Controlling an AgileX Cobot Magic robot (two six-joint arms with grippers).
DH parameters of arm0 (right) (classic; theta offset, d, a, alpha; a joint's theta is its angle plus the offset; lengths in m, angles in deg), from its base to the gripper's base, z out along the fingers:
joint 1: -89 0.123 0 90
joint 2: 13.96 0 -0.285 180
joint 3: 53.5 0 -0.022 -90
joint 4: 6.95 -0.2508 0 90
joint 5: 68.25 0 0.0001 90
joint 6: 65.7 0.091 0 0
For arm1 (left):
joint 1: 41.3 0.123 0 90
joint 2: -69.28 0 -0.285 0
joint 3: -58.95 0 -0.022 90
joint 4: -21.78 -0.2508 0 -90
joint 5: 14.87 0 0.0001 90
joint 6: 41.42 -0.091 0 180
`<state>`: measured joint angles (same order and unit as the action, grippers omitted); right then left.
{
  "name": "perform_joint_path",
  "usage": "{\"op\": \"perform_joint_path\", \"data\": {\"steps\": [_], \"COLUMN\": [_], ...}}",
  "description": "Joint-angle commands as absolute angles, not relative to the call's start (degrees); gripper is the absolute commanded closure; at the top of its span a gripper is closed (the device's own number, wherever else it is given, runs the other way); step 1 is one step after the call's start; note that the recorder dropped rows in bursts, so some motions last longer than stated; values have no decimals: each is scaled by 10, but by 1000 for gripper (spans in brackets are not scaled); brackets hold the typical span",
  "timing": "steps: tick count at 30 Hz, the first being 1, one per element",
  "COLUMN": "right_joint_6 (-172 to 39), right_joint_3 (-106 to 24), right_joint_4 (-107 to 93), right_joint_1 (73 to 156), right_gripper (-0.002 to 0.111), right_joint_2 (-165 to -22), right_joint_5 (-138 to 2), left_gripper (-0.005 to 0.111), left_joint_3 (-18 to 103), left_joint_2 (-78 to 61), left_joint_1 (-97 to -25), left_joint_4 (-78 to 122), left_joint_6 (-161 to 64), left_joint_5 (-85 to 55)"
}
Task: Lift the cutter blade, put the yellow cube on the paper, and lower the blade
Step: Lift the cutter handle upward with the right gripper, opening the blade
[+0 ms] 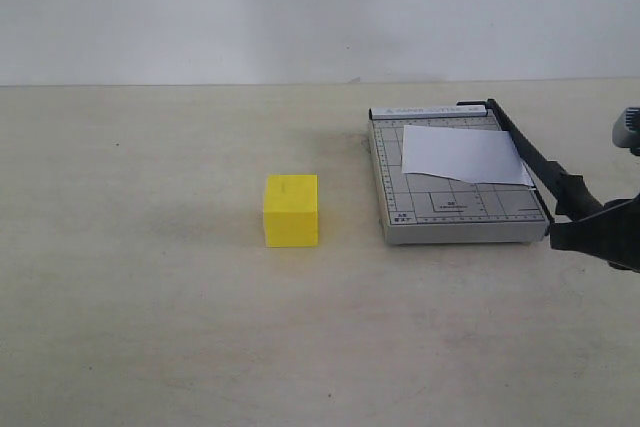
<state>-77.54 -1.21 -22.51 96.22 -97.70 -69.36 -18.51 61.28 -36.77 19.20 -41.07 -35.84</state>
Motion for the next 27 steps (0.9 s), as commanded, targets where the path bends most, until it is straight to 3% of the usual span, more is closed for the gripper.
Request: {"op": "perform_joint_path", "data": {"steps": [1, 27], "right_joint_6": [-780, -797], "right_joint_3": [-10, -10], "right_joint_4": [-222, -216], "right_joint_1": [963, 963], "right_gripper": [108, 108], "right_joint_2": [-960, -920], "right_joint_5": [-706, -818], "left_gripper": [102, 102], "left_joint_3": [-183, -183], "left_joint_2": [615, 615], "left_joint_1": [-367, -367], "left_joint_4": [192, 192], "left_joint_6": [-406, -406], "left_joint_5": [-353, -353]}}
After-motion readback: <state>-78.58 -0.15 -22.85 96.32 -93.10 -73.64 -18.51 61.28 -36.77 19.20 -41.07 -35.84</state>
